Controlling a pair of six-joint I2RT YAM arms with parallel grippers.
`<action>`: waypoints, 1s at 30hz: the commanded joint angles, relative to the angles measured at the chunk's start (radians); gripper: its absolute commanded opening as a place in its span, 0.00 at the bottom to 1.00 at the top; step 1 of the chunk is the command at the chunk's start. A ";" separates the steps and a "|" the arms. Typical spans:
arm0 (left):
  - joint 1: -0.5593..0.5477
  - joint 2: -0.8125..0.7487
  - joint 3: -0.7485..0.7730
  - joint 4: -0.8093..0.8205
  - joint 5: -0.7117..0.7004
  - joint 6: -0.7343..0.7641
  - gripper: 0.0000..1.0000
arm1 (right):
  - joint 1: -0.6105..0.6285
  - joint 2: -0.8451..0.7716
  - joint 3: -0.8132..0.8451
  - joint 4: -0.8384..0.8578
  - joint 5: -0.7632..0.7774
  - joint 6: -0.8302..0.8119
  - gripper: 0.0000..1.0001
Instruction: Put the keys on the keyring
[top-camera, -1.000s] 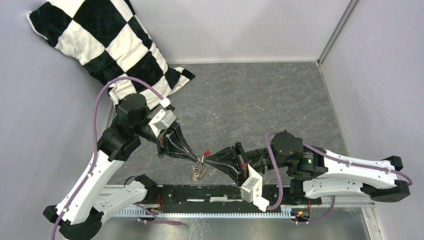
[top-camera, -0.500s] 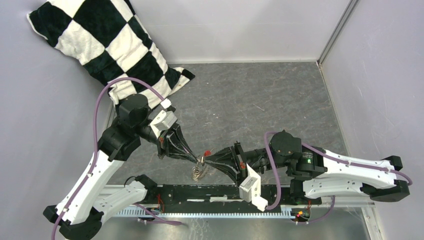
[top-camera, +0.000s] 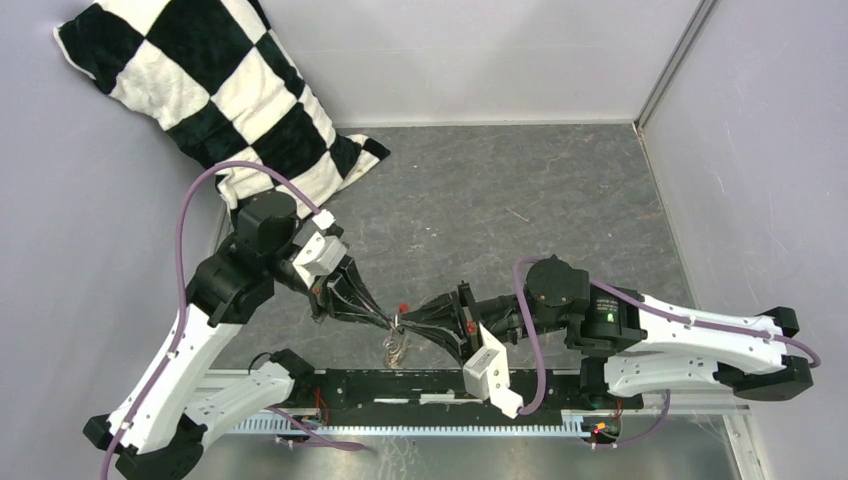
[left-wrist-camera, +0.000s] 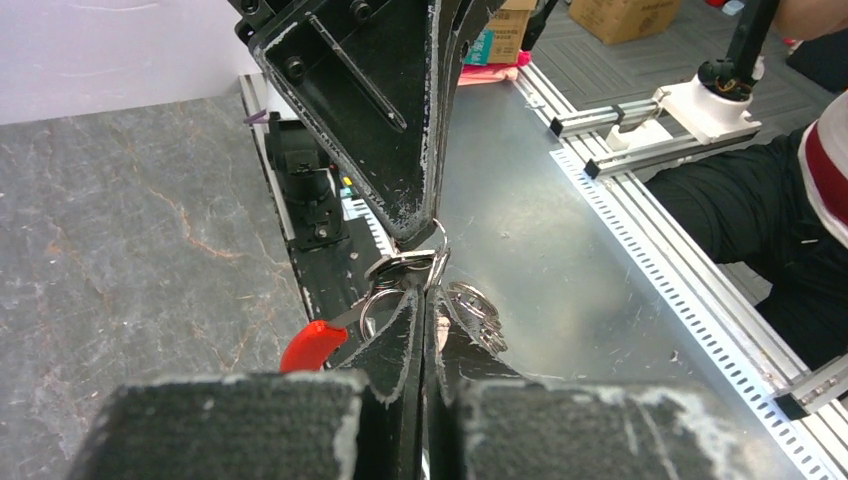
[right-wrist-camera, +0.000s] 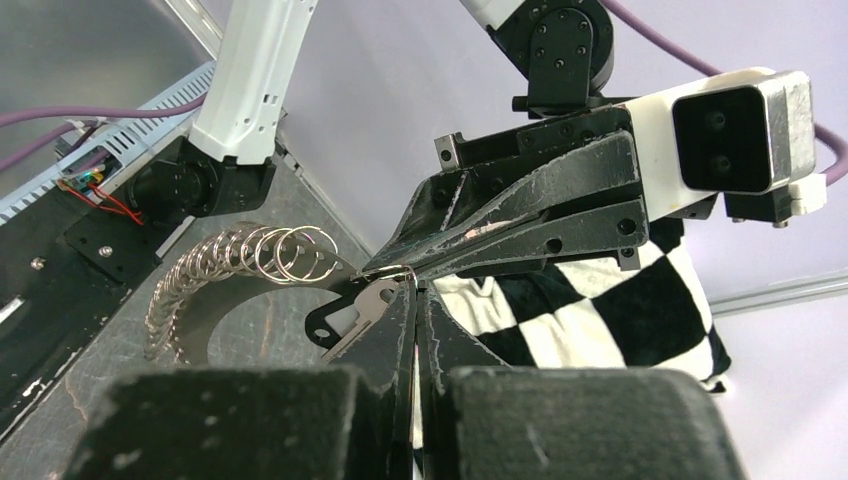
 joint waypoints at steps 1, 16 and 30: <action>-0.004 -0.012 0.047 -0.064 -0.024 0.144 0.02 | 0.003 0.037 0.088 0.007 -0.011 0.034 0.01; -0.019 0.006 0.161 -0.314 -0.156 0.476 0.02 | 0.001 0.117 0.175 -0.053 0.044 0.066 0.01; -0.019 -0.090 0.105 -0.184 -0.297 0.352 0.38 | 0.001 0.119 0.207 -0.073 0.065 0.068 0.01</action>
